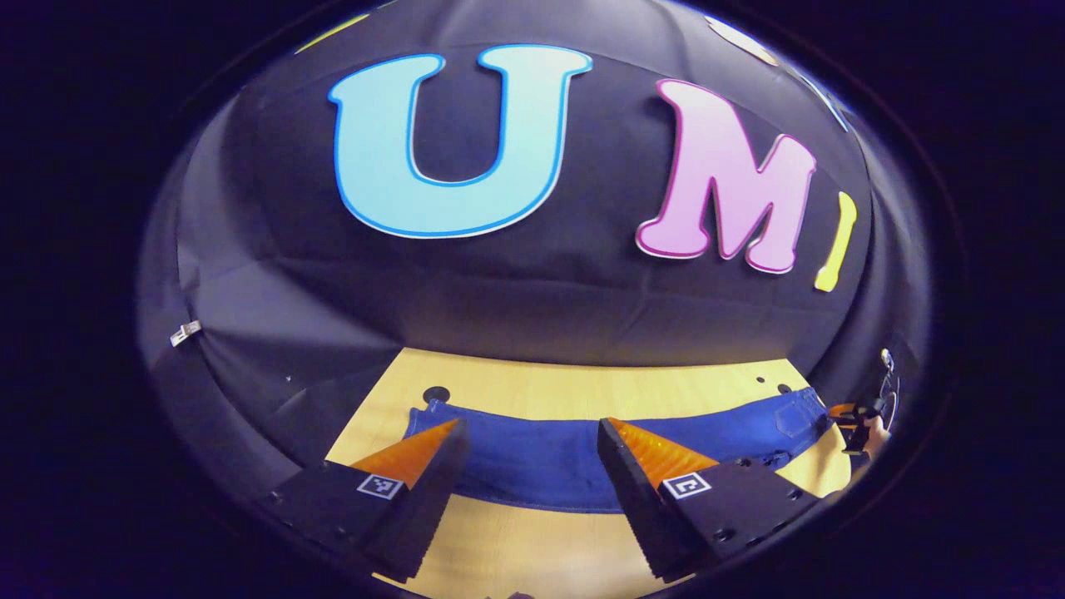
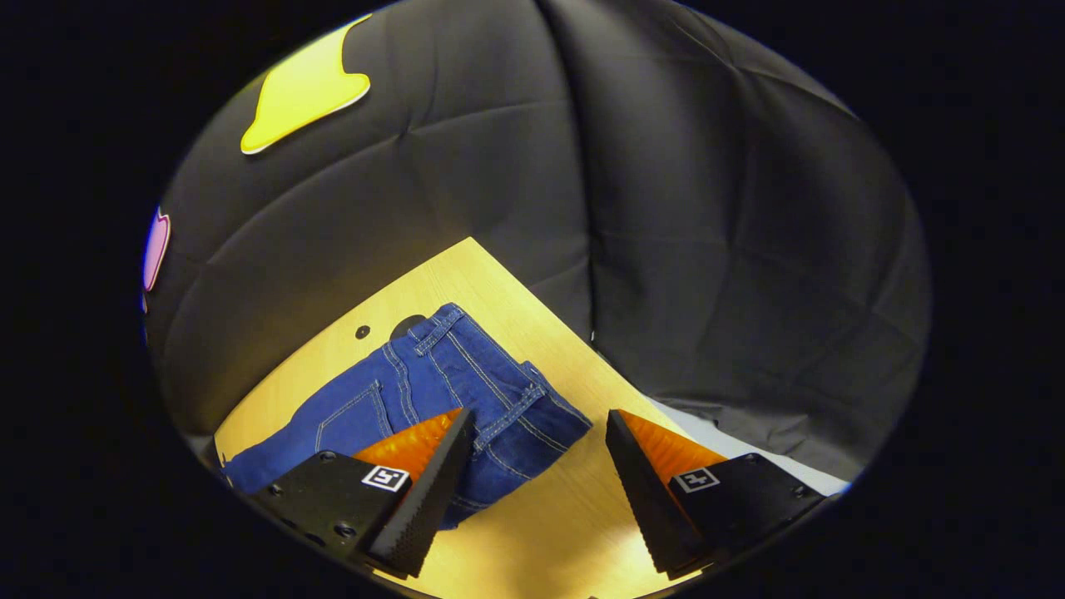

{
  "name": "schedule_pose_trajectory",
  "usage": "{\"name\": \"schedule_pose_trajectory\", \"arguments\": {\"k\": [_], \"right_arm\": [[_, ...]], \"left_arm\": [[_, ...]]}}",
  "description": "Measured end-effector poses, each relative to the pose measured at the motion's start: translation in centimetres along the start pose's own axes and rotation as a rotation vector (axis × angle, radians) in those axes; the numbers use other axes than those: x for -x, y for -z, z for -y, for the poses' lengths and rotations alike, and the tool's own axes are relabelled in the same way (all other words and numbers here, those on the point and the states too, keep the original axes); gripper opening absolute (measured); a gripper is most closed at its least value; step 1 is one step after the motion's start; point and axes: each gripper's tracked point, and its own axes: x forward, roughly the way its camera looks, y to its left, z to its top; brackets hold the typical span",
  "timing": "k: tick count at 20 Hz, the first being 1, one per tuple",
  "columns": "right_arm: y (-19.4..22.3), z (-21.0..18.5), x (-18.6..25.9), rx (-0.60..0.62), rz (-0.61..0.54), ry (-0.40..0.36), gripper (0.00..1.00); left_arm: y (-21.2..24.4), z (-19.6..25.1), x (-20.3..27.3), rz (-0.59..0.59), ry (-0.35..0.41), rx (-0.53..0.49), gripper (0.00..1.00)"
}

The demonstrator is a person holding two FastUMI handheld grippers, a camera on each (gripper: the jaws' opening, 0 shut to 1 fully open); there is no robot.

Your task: Grasp the waist and the cuffs of the jeans and fold them to make the two legs overlap; first hold the waist and fold one-third of the jeans toward the cuffs, then hold the cuffs and fold the remaining one-third in the same direction to finish folding.

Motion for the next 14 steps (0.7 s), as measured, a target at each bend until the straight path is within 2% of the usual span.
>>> {"name": "schedule_pose_trajectory", "arguments": {"k": [1, 2, 3, 4, 6, 9, 10, 11, 12, 14], "right_arm": [[0.0, -0.1, -1.0, -0.01, 0.003, 0.003, 0.99], [0.6, -0.1, -1.3, -0.018, -0.015, 0.004, 0.89], [1.1, -0.2, -1.1, -0.017, -0.029, 0.007, 0.97], [0.5, 0.2, -1.4, -0.015, -0.006, 0.018, 1.0], [0.5, 0.2, -1.4, 0.0, 0.0, 0.032, 0.94], [0.6, 0.1, -1.6, 0.035, 0.011, 0.048, 0.93], [0.9, -0.6, -1.8, 0.026, 0.013, 0.007, 0.93], [1.4, -1.1, -1.7, -0.01, -0.022, -0.014, 0.84], [0.5, -1.6, -1.3, -0.031, 0.035, -0.024, 0.74], [1.6, -1.6, -1.9, -0.044, -0.012, -0.053, 0.53]], "left_arm": [[0.1, 0.3, 0.0, -0.007, -0.019, -0.057, 0.97], [-0.1, 0.8, 0.1, 0.001, -0.023, -0.098, 0.97], [-0.6, 2.1, 0.1, 0.017, 0.004, -0.104, 0.97], [-1.1, 3.9, 0.2, 0.035, 0.038, -0.081, 0.97], [-2.1, 6.9, 0.3, 0.054, 0.089, -0.009, 0.97], [-2.2, 8.4, 0.2, 0.06, 0.12, 0.024, 0.96], [-2.0, 8.6, 0.0, 0.054, 0.124, 0.024, 0.97], [-1.9, 9.0, 0.0, 0.049, 0.13, 0.03, 0.97], [-1.7, 9.5, -0.1, 0.043, 0.136, 0.037, 0.98], [-1.4, 9.7, -0.2, 0.032, 0.132, 0.057, 0.98]]}}
